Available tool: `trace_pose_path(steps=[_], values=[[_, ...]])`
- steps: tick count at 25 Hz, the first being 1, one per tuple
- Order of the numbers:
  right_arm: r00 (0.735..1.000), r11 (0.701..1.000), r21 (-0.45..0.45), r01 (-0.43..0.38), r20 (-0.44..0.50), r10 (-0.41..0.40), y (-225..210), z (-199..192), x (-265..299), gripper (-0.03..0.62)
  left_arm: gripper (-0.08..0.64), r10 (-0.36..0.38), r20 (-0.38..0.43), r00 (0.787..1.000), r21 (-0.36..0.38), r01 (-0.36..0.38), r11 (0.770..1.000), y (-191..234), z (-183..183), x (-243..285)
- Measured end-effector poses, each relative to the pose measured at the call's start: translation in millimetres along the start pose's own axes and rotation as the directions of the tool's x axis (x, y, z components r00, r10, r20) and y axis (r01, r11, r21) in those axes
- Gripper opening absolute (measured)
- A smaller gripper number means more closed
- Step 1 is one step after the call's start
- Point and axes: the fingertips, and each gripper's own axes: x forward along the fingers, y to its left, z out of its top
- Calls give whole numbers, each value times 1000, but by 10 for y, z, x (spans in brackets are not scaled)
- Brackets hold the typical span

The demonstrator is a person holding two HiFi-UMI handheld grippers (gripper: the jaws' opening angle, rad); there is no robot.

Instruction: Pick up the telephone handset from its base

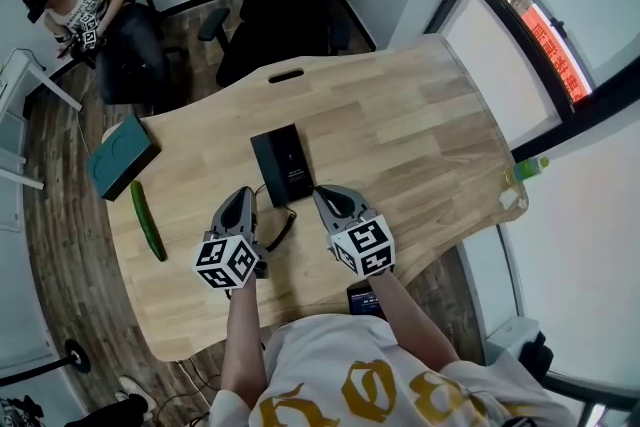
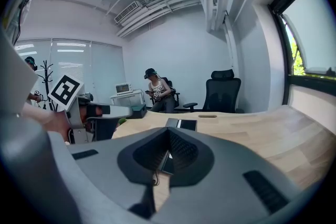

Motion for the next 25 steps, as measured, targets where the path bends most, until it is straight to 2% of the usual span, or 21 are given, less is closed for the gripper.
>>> trace_pose_path(steps=[8, 13, 18, 25], values=[[1000, 1000, 14, 2, -12, -2, -114, -50, 99, 6, 6, -3, -14, 1000, -35, 2, 999, 90, -92, 120], [1000, 1000, 29, 0, -20, 0, -162, -80, 176, 6, 5, -46, -47, 998, 4, 46, 999, 23, -138, 218], [1000, 999, 37, 3, -28, -2, -215, -114, 267, 6, 6, -32, -80, 996, 23, 34, 999, 66, -212, 302], [999, 998, 59, 13, -49, -11, -313, -194, 359, 6, 6, -21, -108, 994, -3, 21, 1000, 160, -311, 400]])
